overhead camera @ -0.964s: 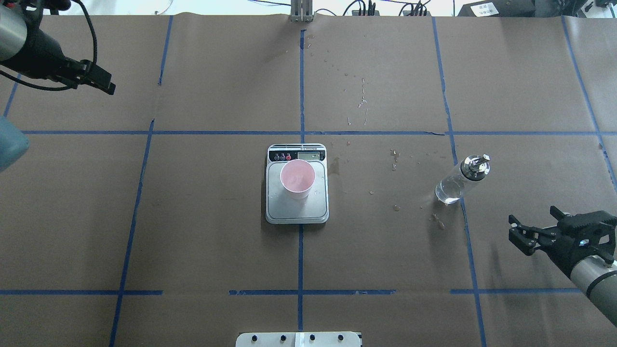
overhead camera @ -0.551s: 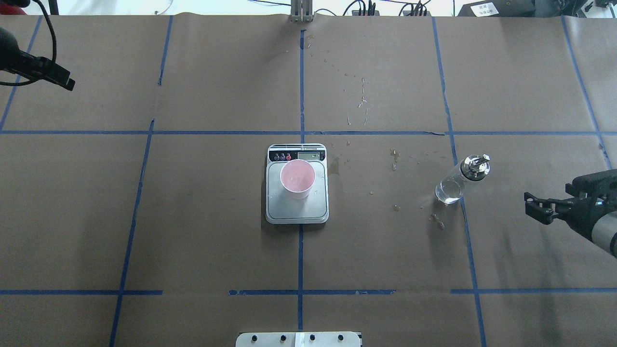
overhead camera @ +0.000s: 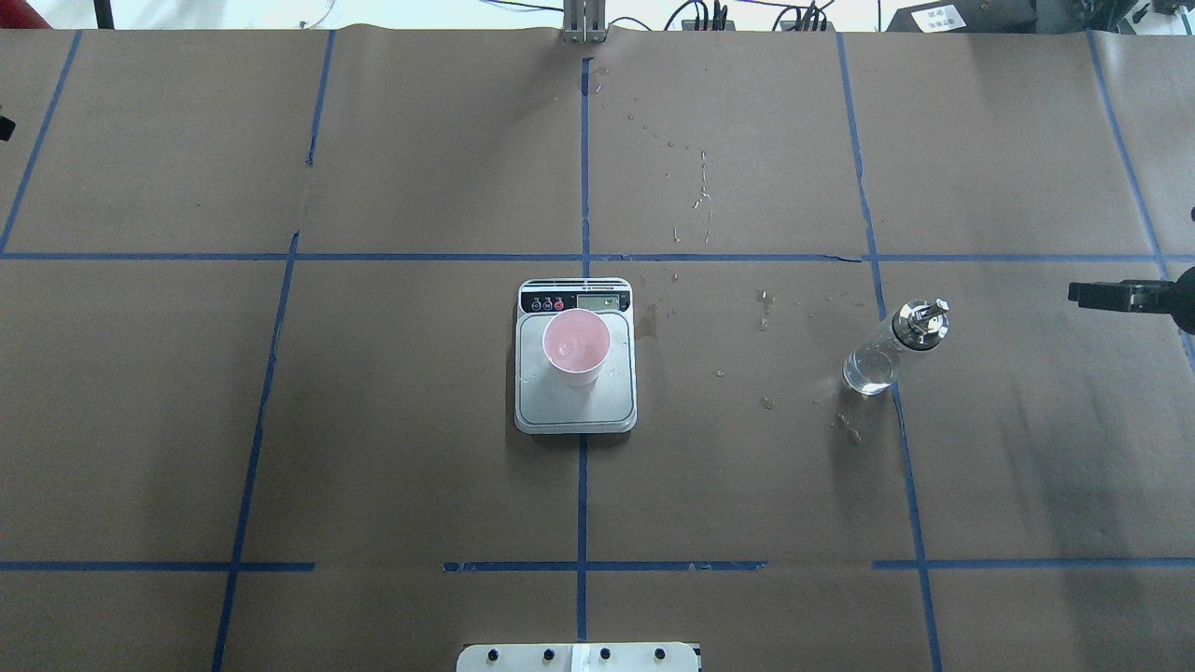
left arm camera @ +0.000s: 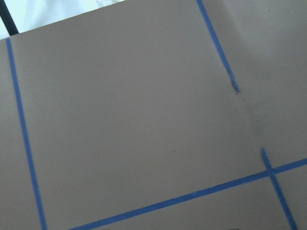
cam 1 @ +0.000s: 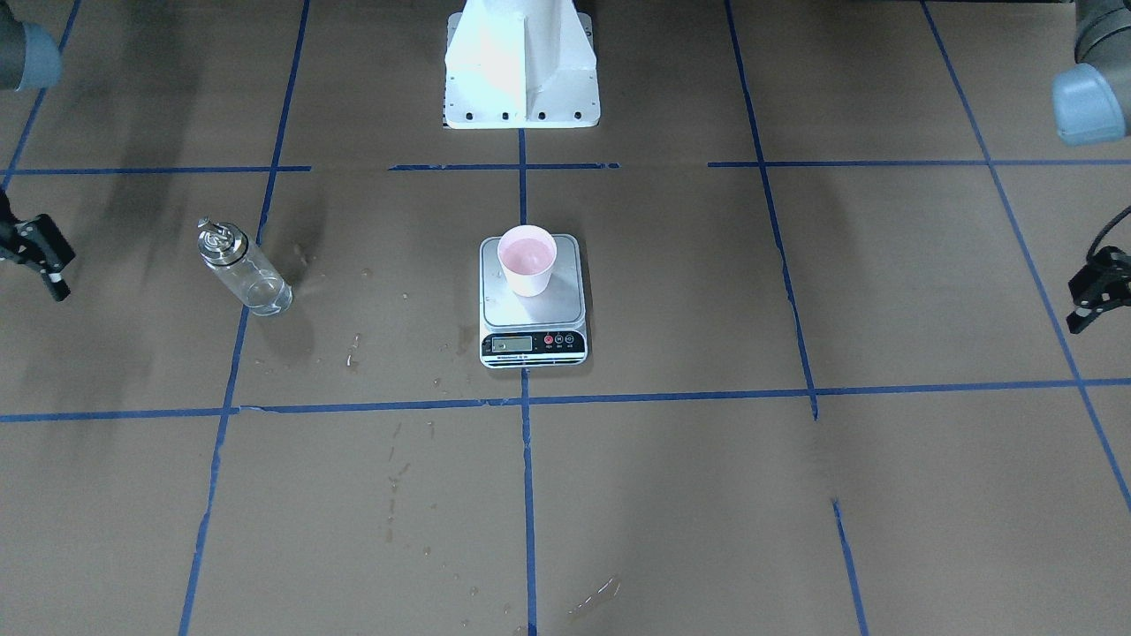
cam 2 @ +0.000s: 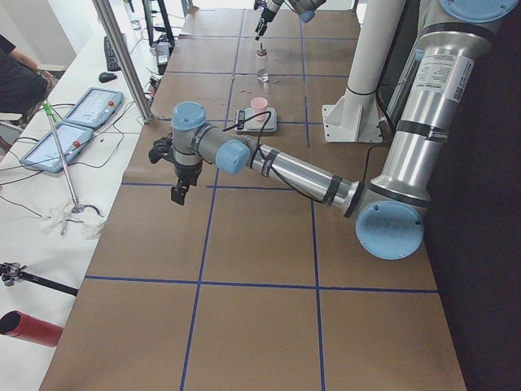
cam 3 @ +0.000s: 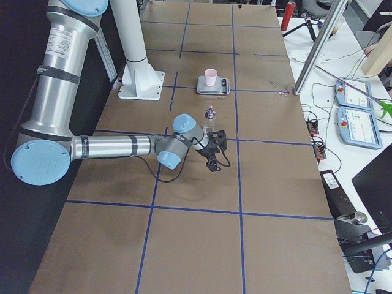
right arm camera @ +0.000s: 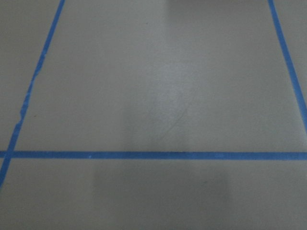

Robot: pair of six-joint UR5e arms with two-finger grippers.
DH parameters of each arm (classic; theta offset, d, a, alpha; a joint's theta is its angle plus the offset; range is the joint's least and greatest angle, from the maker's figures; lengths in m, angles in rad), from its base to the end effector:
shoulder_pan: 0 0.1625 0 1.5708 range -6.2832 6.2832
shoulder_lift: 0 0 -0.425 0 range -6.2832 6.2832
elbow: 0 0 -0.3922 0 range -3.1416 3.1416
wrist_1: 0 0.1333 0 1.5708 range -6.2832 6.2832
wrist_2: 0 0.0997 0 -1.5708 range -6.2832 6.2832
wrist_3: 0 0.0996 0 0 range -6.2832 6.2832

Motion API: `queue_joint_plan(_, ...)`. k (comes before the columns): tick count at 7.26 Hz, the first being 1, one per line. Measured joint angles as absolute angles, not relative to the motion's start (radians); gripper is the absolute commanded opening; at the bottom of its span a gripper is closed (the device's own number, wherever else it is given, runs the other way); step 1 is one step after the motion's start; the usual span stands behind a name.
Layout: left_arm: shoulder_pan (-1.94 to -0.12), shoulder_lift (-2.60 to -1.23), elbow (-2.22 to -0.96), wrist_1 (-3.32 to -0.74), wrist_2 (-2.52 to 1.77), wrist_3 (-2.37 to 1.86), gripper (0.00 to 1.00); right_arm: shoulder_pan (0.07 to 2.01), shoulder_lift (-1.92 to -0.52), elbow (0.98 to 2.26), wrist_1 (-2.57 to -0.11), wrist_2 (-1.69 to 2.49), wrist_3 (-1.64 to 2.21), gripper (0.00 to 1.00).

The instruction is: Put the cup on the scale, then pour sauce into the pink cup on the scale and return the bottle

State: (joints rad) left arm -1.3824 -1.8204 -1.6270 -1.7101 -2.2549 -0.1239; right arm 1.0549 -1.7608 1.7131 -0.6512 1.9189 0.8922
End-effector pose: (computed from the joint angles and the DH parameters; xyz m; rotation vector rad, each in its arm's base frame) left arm 0.0437 -0.6047 0.4830 0.3180 0.7316 0.2133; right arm -0.1343 -0.4381 0.5825 0.4472 -0.8074 0.1976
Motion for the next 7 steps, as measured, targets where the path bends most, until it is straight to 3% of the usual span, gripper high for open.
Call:
queue_joint_plan(4,-1.559,-1.82,-1.392,-1.703,-2.348,0.099,1.0,1.419,-1.573,1.606,-1.132,2.29,0.376,1.0)
queue_joint_plan(7,-1.59,-1.726,-1.375,-1.702,-2.451,0.092,1.0,1.497,-1.527,1.623,-1.439,2.428,0.18,1.0)
